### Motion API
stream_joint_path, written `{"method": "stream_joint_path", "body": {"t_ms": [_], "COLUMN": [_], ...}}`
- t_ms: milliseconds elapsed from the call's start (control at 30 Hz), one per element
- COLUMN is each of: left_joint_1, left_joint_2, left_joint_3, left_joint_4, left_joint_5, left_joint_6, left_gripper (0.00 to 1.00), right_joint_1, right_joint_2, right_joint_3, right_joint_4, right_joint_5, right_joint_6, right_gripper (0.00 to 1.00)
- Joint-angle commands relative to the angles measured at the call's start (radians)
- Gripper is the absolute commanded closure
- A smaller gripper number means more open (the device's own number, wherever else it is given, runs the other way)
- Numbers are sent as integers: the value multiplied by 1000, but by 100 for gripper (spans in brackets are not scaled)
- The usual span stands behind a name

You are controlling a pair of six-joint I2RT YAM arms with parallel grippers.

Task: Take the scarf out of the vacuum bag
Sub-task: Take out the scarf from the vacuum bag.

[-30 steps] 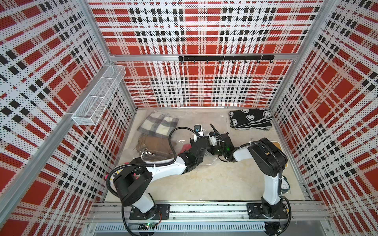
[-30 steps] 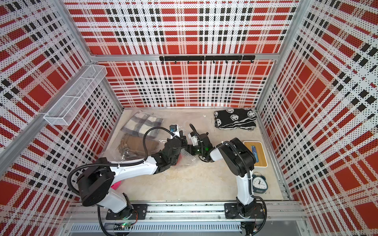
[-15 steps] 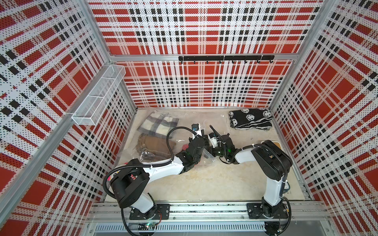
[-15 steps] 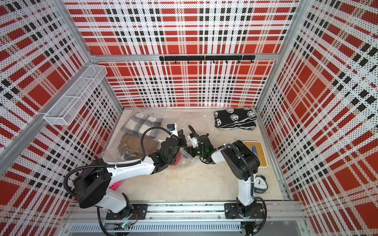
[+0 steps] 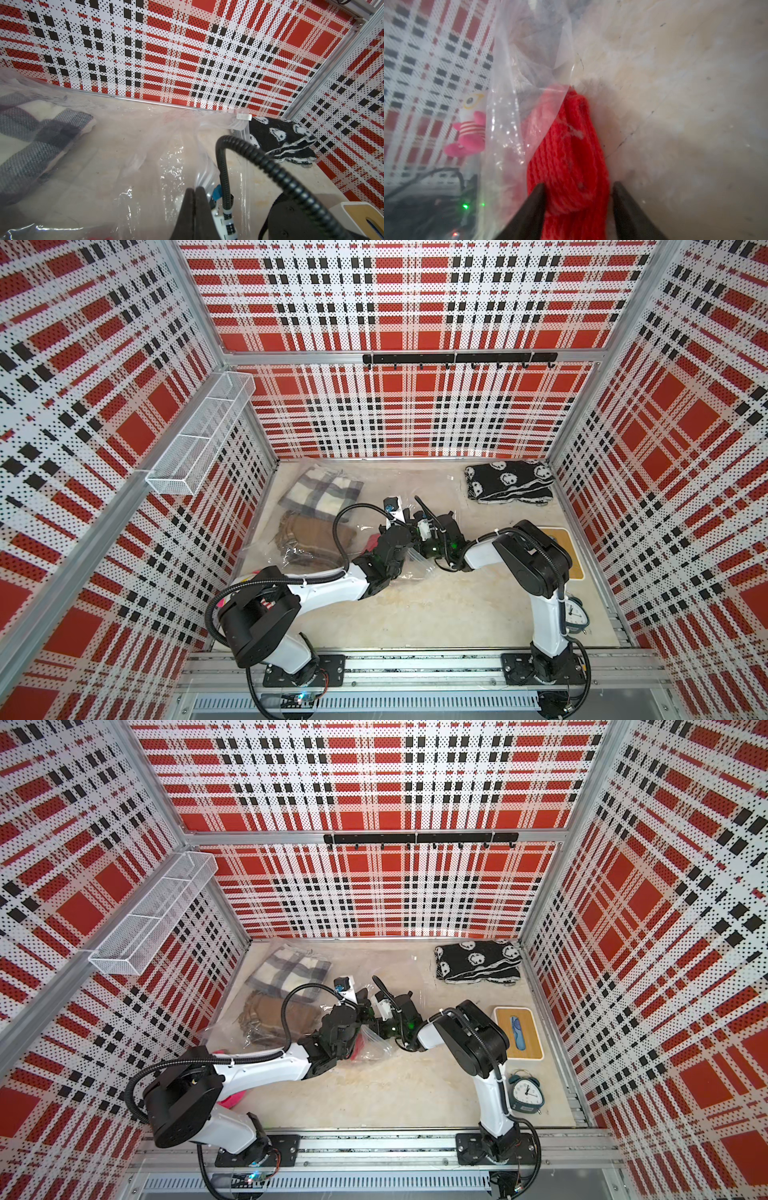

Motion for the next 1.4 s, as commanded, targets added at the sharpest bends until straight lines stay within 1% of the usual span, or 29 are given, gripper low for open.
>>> {"method": "stream_joint_path", "body": {"t_ms": [0,100,133,267,400,533,667,700,800,900,933,967,1000,1033,1067,1133,1200,1233,1267,1300,1367], "left_joint_1": [-3,-3,-3,-3,-6,-14,-14,-14,-13,-11,-11,-10,-11,-9,-7,-4,-2,-2,-2,-2,12], "left_joint_2": [-18,-13,-12,-3,16,39,67,75,93,106,113,117,120,124,126,128,131,130,130,131,130], "left_joint_3": [-19,-28,-31,-38,-45,-44,-45,-46,-47,-48,-48,-50,-53,-58,-63,-76,-89,-94,-100,-103,-116], "left_joint_4": [48,55,56,58,77,85,99,103,106,113,116,116,121,125,130,147,170,176,180,184,193], "left_joint_5": [-5,-5,-7,-4,17,26,43,45,47,52,54,55,54,54,54,65,78,83,84,84,115], "left_joint_6": [-19,-24,-25,-33,-41,-42,-48,-50,-51,-51,-51,-51,-54,-55,-57,-64,-67,-68,-67,-66,-74], "left_gripper": [100,100,100,100,100,100,100,100,100,100,100,100,100,100,100,100,100,100,100,100,100], "right_joint_1": [9,8,8,-17,-88,-156,-220,-232,-244,-244,-243,-244,-243,-244,-244,-244,-245,-245,-245,-245,-243], "right_joint_2": [15,9,3,-30,-53,-71,-92,-102,-119,-117,-121,-133,-149,-168,-191,-223,-245,-250,-251,-250,-239], "right_joint_3": [-4,-16,-21,-39,-53,-45,-41,-44,-42,-33,-31,-39,-50,-60,-66,-60,-42,-32,-18,-9,-1], "right_joint_4": [36,60,68,47,27,-36,-70,-79,-120,-150,-166,-162,-155,-150,-159,-189,-231,-243,-256,-267,-261], "right_joint_5": [3,-4,0,36,45,73,92,102,129,144,150,151,149,154,178,223,261,263,259,266,270], "right_joint_6": [11,20,20,4,-4,-43,-44,-68,-105,-108,-104,-102,-100,-102,-106,-123,-130,-137,-144,-144,-151], "right_gripper": [71,96,99,100,100,100,100,100,100,100,96,88,78,65,56,43,38,36,32,19,17]}}
